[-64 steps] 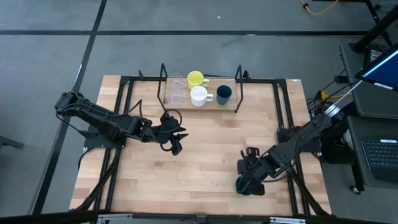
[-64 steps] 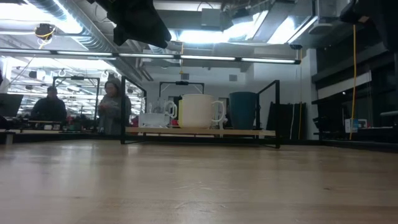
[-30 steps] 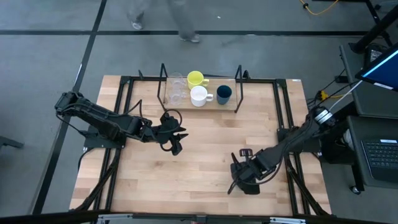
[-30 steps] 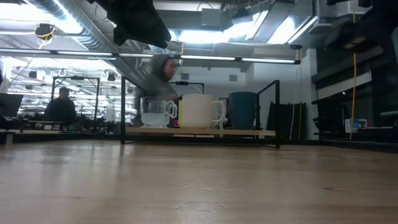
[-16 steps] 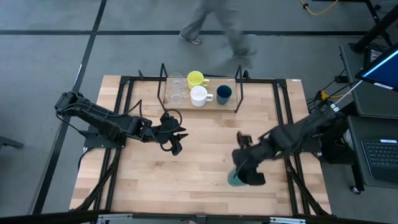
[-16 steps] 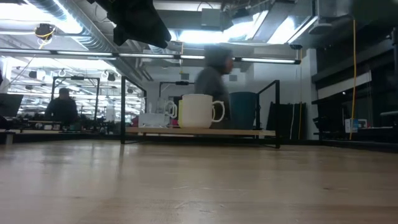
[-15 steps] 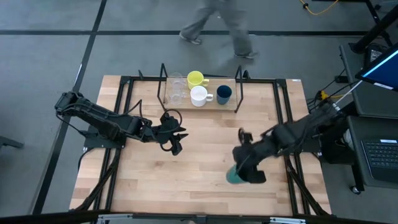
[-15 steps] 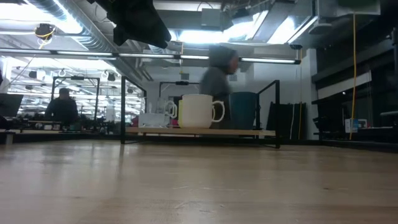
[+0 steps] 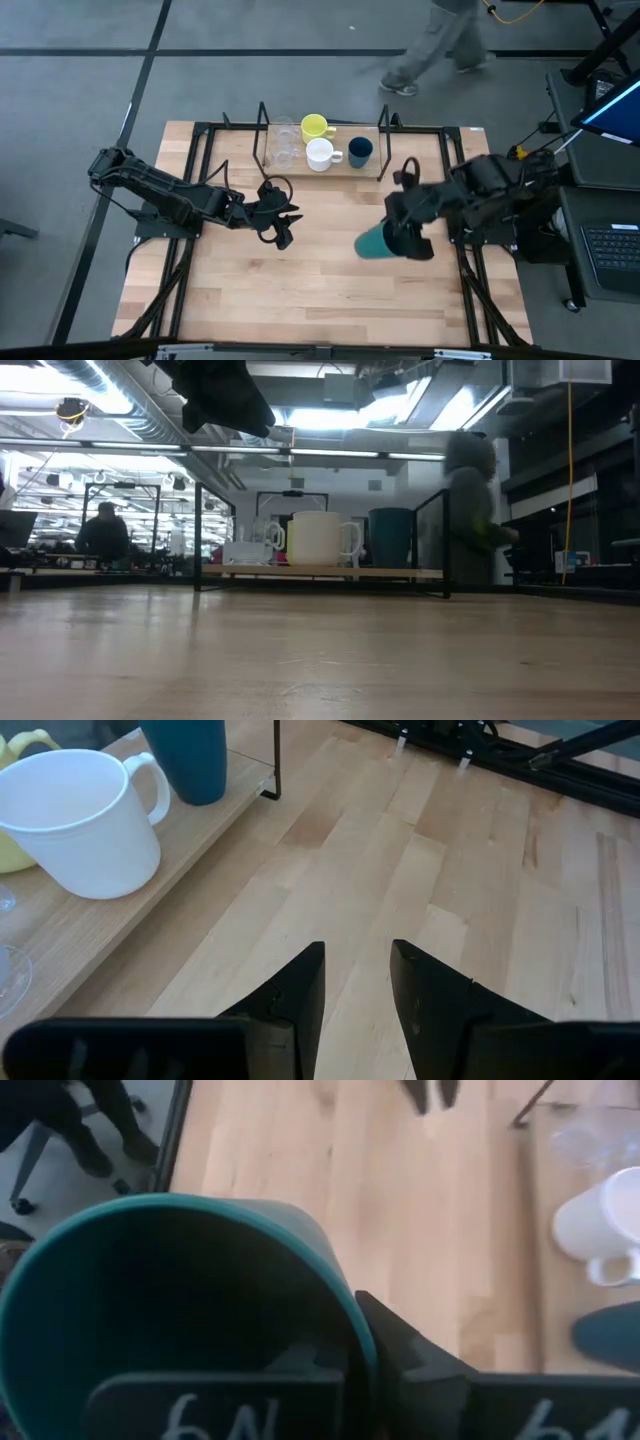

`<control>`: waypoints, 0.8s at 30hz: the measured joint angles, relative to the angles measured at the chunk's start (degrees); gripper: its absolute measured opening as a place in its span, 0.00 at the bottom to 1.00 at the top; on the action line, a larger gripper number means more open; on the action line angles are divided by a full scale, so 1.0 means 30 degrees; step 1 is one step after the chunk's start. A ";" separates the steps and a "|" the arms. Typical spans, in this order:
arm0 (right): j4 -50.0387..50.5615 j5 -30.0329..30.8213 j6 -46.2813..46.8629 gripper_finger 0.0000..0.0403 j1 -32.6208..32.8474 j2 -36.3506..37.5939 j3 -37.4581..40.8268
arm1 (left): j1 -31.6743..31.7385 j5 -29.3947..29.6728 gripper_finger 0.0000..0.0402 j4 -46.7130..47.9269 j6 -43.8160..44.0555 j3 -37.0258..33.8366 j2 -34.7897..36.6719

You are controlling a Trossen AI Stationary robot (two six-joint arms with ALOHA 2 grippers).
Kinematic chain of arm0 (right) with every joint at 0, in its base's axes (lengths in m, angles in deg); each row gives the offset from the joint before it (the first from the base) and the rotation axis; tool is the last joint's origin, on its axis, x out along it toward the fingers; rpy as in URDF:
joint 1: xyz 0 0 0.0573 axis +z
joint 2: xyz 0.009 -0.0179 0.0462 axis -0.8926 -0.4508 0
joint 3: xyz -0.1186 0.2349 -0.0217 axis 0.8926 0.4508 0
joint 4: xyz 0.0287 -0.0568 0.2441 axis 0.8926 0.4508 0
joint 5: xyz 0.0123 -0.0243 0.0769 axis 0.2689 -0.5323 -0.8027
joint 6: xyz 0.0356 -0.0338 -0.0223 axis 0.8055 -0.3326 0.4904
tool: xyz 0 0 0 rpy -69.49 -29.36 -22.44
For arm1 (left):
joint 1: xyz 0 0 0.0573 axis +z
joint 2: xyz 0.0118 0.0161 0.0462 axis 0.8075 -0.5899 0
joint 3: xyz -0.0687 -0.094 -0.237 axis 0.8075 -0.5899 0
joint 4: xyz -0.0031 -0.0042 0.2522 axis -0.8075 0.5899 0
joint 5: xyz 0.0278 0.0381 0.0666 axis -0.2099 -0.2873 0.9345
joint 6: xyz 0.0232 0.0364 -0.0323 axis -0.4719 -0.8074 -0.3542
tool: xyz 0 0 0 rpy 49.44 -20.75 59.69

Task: Stack small to large cups/mugs on shelf
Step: Put the green cup on the shelf

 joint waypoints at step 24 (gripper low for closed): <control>-0.4532 -0.0591 -0.9307 0.03 -1.2359 -0.0255 -0.1431 | 0.0000 -0.0007 0.27 -0.0002 0.0015 0.0000 0.0000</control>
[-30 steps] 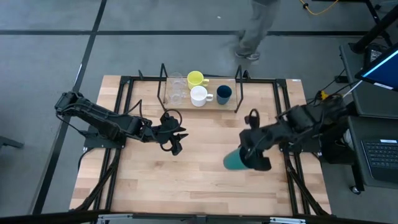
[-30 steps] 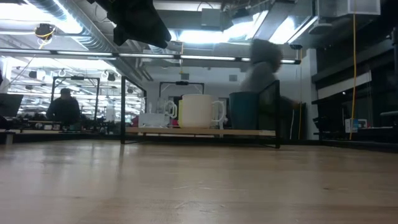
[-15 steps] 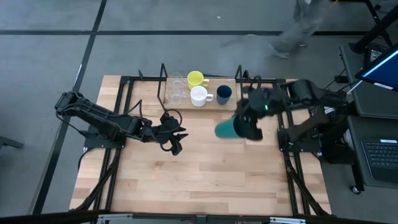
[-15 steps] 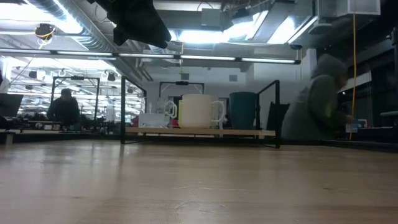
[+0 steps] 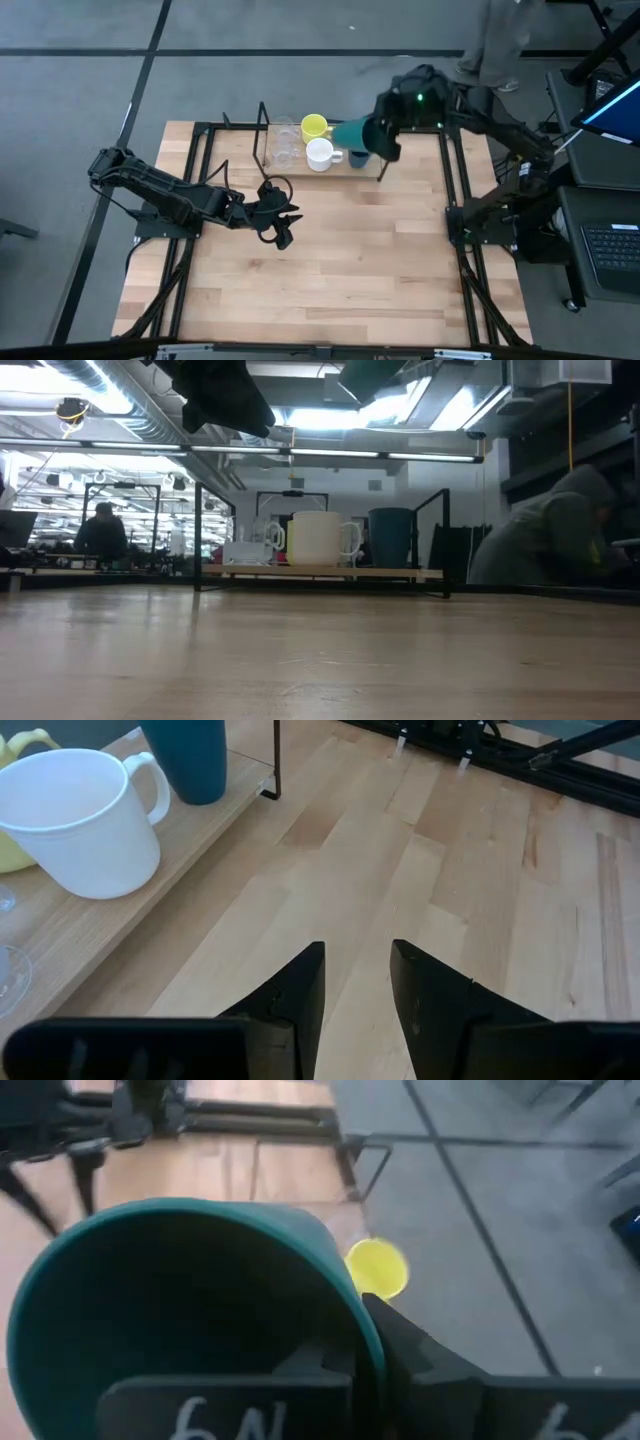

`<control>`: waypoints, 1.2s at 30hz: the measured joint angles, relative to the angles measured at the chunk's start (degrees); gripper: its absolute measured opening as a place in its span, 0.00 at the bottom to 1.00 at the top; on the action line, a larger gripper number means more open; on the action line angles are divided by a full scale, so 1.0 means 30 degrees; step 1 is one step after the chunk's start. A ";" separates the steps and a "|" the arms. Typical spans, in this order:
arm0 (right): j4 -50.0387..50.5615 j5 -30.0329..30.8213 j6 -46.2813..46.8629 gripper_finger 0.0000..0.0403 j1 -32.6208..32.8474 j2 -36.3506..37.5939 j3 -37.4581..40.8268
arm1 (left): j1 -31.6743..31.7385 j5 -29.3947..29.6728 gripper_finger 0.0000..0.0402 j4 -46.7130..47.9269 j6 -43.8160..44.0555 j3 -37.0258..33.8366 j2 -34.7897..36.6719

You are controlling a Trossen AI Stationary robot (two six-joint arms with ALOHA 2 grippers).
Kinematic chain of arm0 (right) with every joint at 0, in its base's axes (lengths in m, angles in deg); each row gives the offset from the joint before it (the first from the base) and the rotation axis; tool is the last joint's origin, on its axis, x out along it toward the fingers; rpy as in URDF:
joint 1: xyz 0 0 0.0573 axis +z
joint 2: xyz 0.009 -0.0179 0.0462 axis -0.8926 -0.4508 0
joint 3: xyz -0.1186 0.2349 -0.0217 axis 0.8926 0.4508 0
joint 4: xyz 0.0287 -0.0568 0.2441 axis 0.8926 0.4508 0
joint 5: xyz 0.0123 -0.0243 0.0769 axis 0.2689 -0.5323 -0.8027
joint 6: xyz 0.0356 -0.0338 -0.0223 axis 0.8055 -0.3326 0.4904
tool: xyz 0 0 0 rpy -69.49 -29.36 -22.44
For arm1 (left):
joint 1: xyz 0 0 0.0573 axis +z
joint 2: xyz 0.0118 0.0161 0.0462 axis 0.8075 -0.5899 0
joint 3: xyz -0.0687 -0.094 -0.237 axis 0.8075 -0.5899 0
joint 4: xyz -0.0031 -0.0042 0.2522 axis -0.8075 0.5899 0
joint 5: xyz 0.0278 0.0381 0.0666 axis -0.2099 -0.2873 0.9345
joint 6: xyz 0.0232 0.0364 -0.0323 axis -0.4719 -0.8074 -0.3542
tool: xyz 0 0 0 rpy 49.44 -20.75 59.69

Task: Stack small to large cups/mugs on shelf
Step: Put the green cup on the shelf

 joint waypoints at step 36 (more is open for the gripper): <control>-0.4561 -0.1812 -0.7574 0.02 -1.0431 -0.7935 0.0000 | 0.0000 -0.0047 0.27 -0.0019 -0.0434 0.0000 0.0000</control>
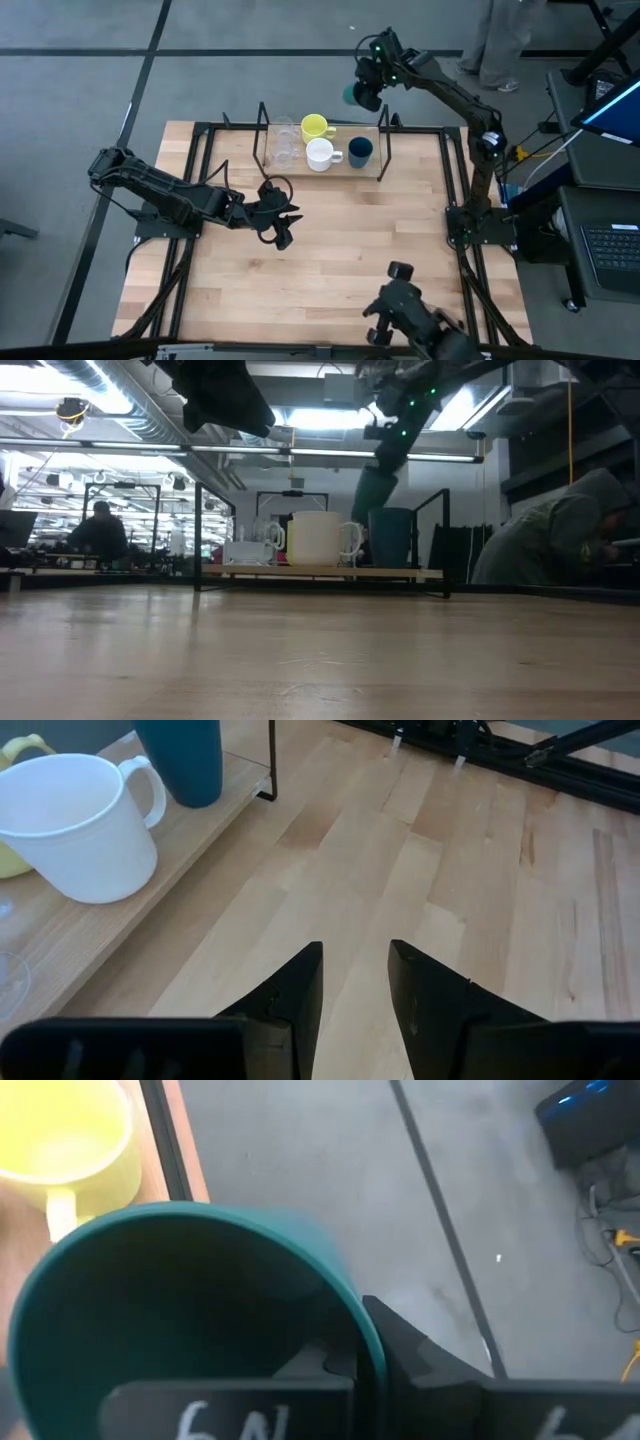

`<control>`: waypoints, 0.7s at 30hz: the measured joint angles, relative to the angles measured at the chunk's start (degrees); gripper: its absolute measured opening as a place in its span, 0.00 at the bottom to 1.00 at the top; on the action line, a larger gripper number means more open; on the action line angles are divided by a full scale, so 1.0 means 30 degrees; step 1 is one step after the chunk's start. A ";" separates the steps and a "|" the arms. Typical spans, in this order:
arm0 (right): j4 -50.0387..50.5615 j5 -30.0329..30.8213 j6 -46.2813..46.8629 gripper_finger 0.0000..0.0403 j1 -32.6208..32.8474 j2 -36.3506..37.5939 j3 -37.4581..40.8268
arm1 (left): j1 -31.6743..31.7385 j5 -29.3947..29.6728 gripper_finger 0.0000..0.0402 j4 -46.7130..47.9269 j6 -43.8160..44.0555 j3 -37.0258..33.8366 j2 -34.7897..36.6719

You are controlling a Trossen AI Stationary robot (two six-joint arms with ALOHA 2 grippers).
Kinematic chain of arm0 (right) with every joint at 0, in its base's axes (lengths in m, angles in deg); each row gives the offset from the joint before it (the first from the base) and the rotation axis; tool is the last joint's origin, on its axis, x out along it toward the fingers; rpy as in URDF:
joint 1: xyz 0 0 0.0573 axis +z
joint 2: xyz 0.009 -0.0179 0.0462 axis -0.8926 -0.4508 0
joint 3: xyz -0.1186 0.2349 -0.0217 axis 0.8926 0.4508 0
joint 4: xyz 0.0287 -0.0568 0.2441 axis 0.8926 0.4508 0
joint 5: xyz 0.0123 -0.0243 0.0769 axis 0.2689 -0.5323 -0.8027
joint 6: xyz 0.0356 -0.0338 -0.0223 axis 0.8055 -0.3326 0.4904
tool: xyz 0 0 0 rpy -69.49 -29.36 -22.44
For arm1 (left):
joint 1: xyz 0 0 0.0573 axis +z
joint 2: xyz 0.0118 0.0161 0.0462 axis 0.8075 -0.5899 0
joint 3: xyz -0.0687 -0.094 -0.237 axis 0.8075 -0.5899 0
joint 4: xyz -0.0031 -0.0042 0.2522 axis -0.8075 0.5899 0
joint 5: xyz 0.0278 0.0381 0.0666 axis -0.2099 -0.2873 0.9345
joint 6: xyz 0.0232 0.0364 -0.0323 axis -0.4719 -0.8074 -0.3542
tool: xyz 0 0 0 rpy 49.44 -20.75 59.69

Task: Stack small to large cups/mugs on shelf
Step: Put the green cup on the shelf

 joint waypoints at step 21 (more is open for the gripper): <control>0.1527 -0.2178 -0.1996 0.02 -0.0015 -0.1797 0.0000 | 0.0000 0.0397 0.27 0.0006 -0.0076 0.0000 0.0000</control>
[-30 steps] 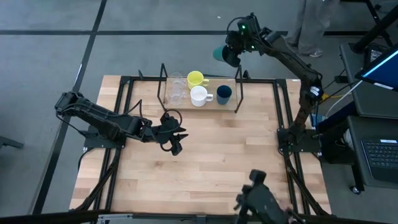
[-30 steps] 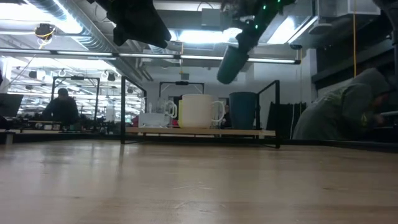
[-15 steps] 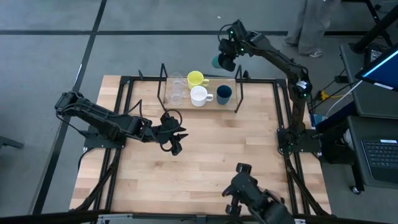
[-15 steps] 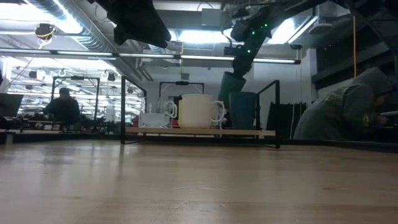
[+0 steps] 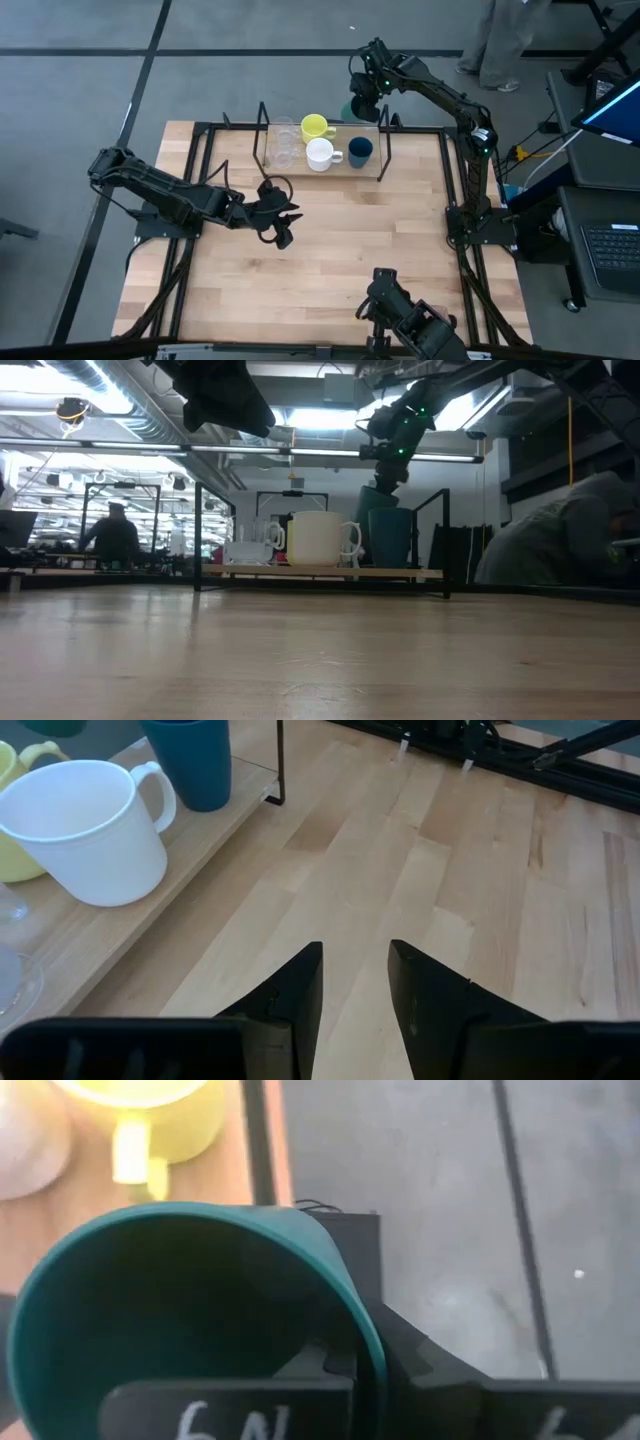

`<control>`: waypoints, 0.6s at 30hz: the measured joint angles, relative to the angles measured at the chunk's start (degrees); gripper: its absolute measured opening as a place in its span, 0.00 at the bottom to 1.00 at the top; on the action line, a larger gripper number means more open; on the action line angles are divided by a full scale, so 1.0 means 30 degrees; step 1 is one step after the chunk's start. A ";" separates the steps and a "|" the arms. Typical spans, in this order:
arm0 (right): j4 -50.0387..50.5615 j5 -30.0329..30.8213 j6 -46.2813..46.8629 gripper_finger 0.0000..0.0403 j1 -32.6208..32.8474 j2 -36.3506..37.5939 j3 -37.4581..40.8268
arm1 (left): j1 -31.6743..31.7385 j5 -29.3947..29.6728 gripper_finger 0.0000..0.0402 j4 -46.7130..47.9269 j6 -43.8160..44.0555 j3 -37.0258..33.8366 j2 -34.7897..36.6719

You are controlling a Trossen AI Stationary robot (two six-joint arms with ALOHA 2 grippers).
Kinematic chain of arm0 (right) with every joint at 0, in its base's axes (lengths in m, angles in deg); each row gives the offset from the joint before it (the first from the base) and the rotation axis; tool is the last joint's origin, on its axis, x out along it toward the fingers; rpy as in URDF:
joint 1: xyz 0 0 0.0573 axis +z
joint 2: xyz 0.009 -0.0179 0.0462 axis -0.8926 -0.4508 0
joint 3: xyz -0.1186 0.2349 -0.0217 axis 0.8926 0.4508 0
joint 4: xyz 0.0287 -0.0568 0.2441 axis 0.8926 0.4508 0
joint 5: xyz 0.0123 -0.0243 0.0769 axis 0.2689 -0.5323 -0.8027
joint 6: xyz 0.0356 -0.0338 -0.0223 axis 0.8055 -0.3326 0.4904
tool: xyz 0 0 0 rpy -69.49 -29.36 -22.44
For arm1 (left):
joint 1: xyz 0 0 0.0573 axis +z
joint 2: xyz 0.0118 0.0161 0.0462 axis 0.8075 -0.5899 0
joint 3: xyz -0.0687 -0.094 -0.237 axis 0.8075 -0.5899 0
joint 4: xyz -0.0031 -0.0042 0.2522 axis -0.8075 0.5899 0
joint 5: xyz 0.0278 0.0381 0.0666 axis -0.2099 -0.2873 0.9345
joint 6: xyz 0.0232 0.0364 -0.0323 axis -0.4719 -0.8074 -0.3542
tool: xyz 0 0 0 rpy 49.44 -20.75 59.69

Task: Stack small to large cups/mugs on shelf
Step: Put the green cup on the shelf

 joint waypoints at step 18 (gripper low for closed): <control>0.1170 -0.1848 -0.0557 0.02 0.0002 -0.0002 0.0357 | -0.0004 0.0022 0.27 0.0000 0.0000 0.0000 0.0000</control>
